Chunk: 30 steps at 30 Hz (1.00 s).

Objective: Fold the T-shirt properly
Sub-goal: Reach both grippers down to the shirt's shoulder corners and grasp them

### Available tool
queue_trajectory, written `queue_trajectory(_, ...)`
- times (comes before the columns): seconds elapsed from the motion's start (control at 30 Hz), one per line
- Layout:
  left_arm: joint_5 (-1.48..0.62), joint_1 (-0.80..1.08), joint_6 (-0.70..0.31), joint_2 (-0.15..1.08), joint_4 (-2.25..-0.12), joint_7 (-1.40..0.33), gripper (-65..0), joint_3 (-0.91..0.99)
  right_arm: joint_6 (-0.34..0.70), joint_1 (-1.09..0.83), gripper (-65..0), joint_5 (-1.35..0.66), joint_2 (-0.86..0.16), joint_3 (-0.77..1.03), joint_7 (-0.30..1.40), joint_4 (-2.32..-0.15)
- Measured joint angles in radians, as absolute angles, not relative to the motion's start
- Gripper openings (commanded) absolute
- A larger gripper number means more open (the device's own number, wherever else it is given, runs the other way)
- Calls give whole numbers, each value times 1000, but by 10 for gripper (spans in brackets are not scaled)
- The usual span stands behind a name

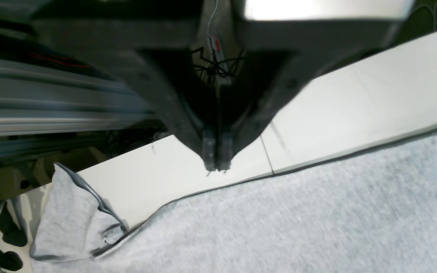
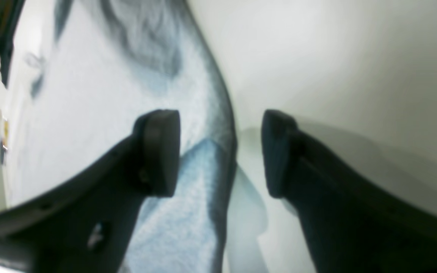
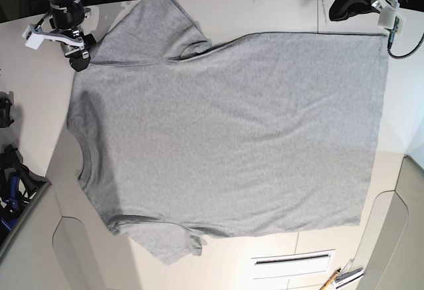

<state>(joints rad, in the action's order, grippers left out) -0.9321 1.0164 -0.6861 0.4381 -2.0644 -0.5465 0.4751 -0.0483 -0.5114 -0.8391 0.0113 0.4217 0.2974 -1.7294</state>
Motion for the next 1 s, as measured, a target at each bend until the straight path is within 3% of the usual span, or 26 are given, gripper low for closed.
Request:
queue_trajectory(0.37, -932, 1016, -686, 438, -2064, -547, -650, 475, -7, -433, -314, -799, 10, 372, 271, -1632)
queue_trajectory(0.43, -932, 1016, -686, 438, -2064, -547, -650, 475, 13, -432, -384, -771, 9, 371, 277, -1625)
queue_trajectory(0.53, -934, 1016, -686, 438, -2064, -547, -650, 475, 40, -432, -616, -749, 9, 371, 290, -1622)
queue_trajectory(0.57, -936, 1016, -686, 438, -2064, -547, -650, 475, 60, -438, -650, -738, 9, 371, 285, -1620)
queue_trajectory(0.67, -936, 1016, -686, 438, -2064, -547, -650, 475, 95, -437, -650, -704, 9, 371, 291, -1619)
queue_trajectory(0.77, -936, 1016, -686, 438, -2064, -547, -491, 475, 98, -432, -650, -690, 9, 371, 297, -1619)
queue_trajectory(0.83, -936, 1004, -686, 438, -2064, -563, -422, 475, 100, -428, -650, -679, 9, 371, 301, -1619)
queue_trajectory(1.0, -937, 934, -688, 437, -2064, -621, -417, 478, 102, -426, -650, -672, 9, 371, 313, -1619)
